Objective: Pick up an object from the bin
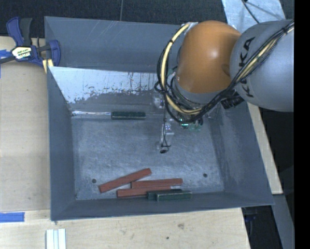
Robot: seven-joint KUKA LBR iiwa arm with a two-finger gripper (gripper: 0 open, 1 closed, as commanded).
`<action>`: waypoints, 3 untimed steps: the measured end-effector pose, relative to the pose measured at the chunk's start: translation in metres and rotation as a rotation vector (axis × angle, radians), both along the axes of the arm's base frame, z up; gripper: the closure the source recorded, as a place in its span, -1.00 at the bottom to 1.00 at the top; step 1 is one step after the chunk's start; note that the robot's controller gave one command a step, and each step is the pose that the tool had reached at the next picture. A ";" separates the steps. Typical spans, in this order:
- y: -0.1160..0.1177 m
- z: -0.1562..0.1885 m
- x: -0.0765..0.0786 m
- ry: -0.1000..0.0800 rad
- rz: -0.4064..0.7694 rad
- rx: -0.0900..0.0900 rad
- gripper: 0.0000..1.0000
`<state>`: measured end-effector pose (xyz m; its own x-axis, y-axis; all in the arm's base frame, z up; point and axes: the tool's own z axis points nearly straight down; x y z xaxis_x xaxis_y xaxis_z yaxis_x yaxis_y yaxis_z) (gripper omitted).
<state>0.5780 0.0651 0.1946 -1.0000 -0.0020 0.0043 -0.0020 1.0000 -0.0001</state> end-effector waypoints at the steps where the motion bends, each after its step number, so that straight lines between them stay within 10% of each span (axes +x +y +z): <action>1: -0.022 -0.108 -0.084 -0.021 0.175 0.001 -1.00; 2: 0.021 -0.120 -0.081 -0.031 0.148 0.000 -1.00; 3: 0.020 -0.122 -0.087 -0.009 0.145 0.000 1.00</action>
Offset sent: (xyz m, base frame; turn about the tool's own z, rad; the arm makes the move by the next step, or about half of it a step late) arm -0.0876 -0.0210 -0.1084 -0.1769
